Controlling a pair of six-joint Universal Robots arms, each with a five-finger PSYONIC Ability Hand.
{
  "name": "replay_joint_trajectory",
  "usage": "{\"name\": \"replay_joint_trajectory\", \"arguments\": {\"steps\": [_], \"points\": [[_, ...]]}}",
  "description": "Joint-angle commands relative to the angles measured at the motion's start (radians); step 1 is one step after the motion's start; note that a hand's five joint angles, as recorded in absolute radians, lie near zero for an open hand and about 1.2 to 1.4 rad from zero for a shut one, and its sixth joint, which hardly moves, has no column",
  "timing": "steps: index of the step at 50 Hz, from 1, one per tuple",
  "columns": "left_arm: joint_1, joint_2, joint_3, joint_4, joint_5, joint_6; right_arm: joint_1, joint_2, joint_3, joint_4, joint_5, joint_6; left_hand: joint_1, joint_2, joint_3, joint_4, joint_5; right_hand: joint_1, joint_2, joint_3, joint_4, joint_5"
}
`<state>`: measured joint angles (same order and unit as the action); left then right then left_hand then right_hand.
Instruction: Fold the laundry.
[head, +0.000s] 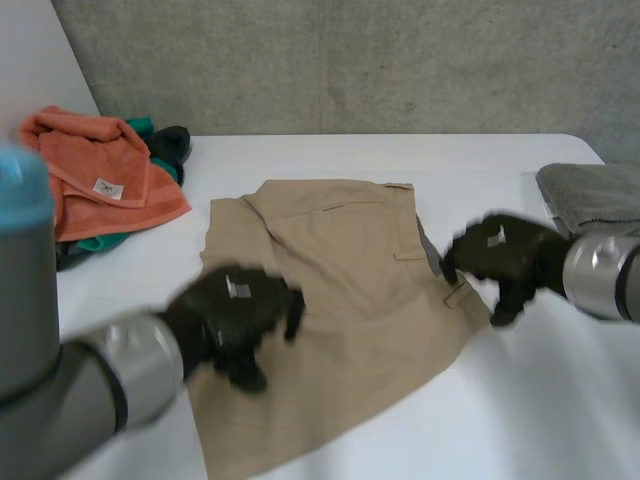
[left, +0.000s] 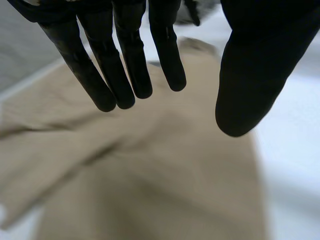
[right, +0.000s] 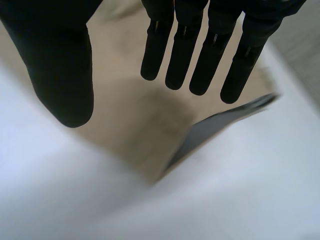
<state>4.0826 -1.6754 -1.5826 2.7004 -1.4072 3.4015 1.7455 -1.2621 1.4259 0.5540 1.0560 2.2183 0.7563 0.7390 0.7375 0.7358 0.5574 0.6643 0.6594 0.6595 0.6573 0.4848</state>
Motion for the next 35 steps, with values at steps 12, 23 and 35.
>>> {"name": "replay_joint_trajectory", "arguments": {"steps": [12,23,35], "points": [[-0.071,-0.159,-0.143,0.056,-0.035,0.028,-0.031,0.141,0.222,-0.359,-0.108,-0.071,-0.282,-0.264,-0.263,-0.261,-0.257,-0.217,-0.212,-0.212,-0.21,-0.212],[-0.126,-0.234,-0.137,0.223,-0.225,0.059,0.029,0.187,0.245,-0.621,-0.105,0.044,-0.285,-0.267,-0.266,-0.264,-0.26,-0.167,-0.162,-0.162,-0.16,-0.162],[-0.128,-0.313,-0.09,0.34,-0.317,0.136,0.086,0.244,0.237,-0.804,-0.077,0.083,-0.153,-0.135,-0.134,-0.132,-0.128,0.027,0.032,0.032,0.034,0.032]]}}
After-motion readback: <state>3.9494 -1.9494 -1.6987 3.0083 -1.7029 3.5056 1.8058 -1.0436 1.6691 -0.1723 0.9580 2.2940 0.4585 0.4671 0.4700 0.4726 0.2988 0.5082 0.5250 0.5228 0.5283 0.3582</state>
